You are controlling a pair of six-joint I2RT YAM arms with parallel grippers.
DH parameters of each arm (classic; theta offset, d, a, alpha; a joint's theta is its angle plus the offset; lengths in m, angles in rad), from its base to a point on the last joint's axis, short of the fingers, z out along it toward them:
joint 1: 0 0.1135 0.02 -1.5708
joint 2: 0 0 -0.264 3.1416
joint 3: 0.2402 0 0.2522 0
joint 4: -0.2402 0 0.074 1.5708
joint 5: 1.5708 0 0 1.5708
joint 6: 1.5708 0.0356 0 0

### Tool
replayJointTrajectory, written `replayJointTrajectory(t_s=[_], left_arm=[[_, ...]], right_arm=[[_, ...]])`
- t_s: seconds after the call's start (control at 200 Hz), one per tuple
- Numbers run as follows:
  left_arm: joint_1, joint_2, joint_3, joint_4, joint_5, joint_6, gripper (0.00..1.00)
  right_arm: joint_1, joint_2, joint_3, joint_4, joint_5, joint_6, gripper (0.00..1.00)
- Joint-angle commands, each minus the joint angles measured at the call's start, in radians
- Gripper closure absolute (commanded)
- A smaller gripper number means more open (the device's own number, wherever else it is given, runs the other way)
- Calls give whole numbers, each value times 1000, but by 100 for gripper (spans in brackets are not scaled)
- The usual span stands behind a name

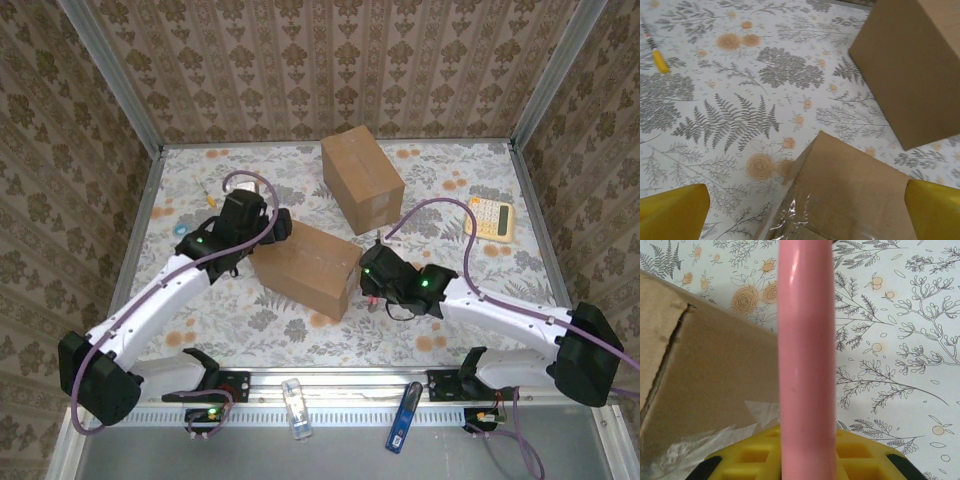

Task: Unpack the express box

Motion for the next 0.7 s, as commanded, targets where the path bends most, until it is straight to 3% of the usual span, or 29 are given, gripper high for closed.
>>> replayJointTrajectory(t_s=[0.0, 0.435, 0.695], left_arm=[[-27, -17, -24, 9, -173, -101, 0], [-43, 57, -121, 187, -85, -113, 0], [-51, 119, -150, 150, -99, -117, 0]], right_arm=[[3, -37, -23, 4, 15, 20, 100], [3, -53, -36, 4, 14, 2, 100], [2, -49, -30, -5, -2, -2, 100]])
